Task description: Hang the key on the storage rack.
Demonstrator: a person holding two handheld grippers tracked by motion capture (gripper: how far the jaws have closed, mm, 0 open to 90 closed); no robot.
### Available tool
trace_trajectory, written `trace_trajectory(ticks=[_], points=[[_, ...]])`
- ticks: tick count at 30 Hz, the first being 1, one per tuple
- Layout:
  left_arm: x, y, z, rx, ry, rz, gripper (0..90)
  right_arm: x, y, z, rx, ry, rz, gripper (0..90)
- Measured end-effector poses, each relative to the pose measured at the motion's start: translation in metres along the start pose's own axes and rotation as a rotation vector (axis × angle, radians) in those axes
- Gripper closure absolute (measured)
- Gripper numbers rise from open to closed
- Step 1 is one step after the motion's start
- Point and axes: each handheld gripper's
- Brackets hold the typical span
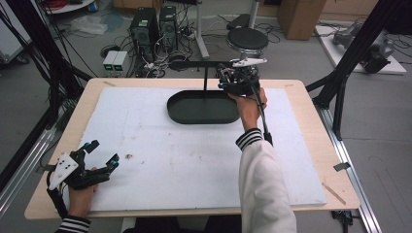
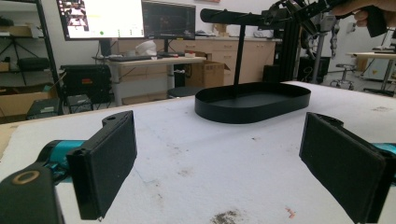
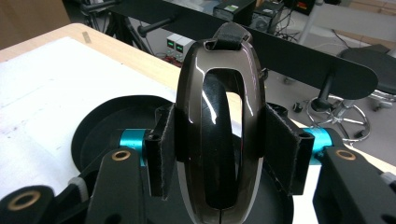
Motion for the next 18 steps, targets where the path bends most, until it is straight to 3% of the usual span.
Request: trace_trajectory(ticks=[18], points=[[0.0,0.0,0.0,0.0,-0.001,0.0,11.6,0.008,-0.014,0.007,-0.057,-0.049,0.019,48.1]])
Point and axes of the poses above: each handheld gripper's, and its own axes: y roughly backward along the jaws, z roughly out of its underside, x roughly to its right, and after that the axes turned 4 degrees about -x, right-handed
